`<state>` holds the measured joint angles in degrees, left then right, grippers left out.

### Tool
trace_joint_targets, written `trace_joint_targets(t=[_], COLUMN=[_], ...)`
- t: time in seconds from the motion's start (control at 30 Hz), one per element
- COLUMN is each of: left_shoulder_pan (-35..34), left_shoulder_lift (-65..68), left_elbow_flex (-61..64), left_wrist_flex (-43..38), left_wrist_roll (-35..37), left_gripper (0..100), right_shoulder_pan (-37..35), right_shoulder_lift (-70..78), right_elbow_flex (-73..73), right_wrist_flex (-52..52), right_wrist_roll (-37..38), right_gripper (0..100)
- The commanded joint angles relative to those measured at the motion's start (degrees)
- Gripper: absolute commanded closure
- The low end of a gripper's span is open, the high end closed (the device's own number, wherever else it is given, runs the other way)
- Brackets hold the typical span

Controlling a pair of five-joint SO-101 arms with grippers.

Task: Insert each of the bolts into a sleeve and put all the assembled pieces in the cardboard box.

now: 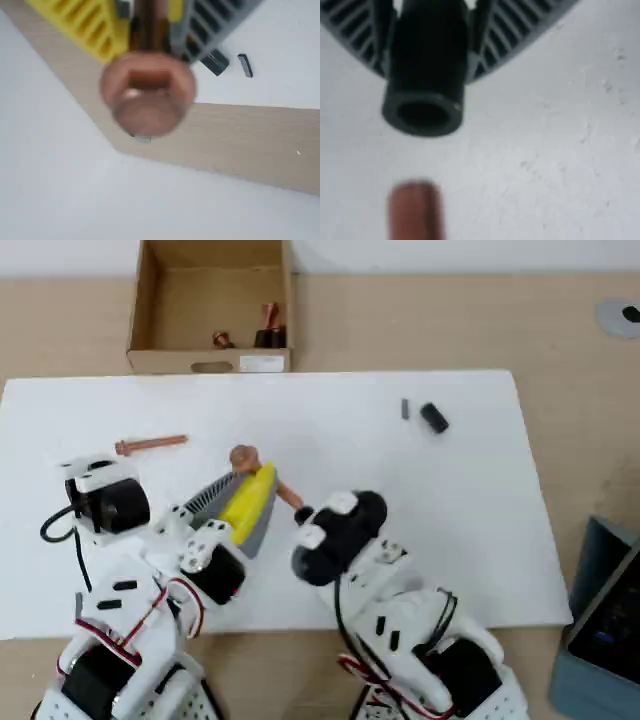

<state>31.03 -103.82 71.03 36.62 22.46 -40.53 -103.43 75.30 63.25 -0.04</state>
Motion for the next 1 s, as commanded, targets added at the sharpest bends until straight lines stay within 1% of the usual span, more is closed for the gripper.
trace_joint_targets(t=[0.0, 0.27, 0.57, 0.67, 0.8, 0.9, 0.97], left_shoulder_pan=[0.4, 0.1, 0.0, 0.7, 3.8, 5.9, 6.2], left_shoulder_lift=[-0.7, -0.7, -0.7, -0.7, -0.7, -0.7, -0.7], left_elbow_flex=[-0.5, 2.0, 4.2, 5.1, 7.6, 9.8, 10.5], left_wrist_flex=[-1.3, -1.3, -1.7, -1.5, -1.3, -1.3, -1.3], left_wrist_roll=[0.1, 0.0, -0.1, -0.1, -0.4, -4.3, -4.8], left_gripper=[100, 100, 100, 100, 100, 100, 100], right_shoulder_pan=[-0.2, -0.5, -0.5, -0.6, -2.6, -3.3, -3.3], right_shoulder_lift=[-8.0, -8.0, -8.0, -8.0, -8.0, -8.0, -8.0], right_elbow_flex=[-1.5, -1.7, -2.6, -2.6, -2.6, -2.6, -2.9], right_wrist_flex=[-3.3, -6.6, -7.4, -7.4, -7.5, -7.6, -7.6], right_wrist_roll=[2.7, 6.9, 7.0, 7.0, 8.4, 10.7, 10.8], right_gripper=[98.9, 98.9, 98.9, 98.9, 98.9, 98.9, 98.9])
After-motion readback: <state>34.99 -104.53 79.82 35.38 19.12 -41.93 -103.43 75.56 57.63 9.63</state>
